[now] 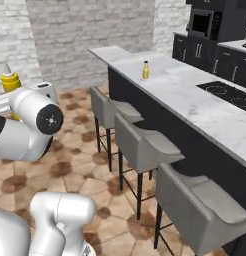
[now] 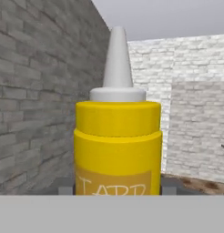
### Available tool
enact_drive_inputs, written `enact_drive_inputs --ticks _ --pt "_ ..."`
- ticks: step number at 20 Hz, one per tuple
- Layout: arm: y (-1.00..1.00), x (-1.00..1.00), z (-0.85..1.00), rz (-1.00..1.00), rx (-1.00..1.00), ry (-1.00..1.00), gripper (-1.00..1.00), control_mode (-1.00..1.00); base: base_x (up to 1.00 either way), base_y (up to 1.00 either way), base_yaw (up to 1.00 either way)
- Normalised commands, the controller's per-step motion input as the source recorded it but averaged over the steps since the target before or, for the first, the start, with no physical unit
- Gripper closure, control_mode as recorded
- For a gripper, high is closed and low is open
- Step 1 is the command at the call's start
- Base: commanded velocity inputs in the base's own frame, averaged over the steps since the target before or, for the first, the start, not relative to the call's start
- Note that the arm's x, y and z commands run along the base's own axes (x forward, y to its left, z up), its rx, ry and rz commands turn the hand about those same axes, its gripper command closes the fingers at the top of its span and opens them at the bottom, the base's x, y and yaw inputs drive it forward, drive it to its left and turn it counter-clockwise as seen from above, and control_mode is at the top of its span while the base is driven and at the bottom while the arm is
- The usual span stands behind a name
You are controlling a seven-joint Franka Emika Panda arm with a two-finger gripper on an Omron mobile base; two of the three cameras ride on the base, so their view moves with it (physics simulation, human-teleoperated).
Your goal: The dining table condiment station is running low on mustard. Refill the condiment station by opening the cabinet and taking the mustard from the cabinet and placing it on the dining table.
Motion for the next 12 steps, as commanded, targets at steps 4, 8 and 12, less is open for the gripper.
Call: enact_drive_inputs --ticks 4,8,12 --pt "0.00 0.00 0.00 0.00 0.00 0.00 1.00 1.00 1.00 0.64 -0.56" --pt "0.00 0.00 0.00 0.00 0.00 0.00 1.00 1.00 1.00 0.77 -0.57" --pt "0.00 0.00 0.00 0.00 0.00 0.00 1.00 1.00 1.00 0.79 -0.56"
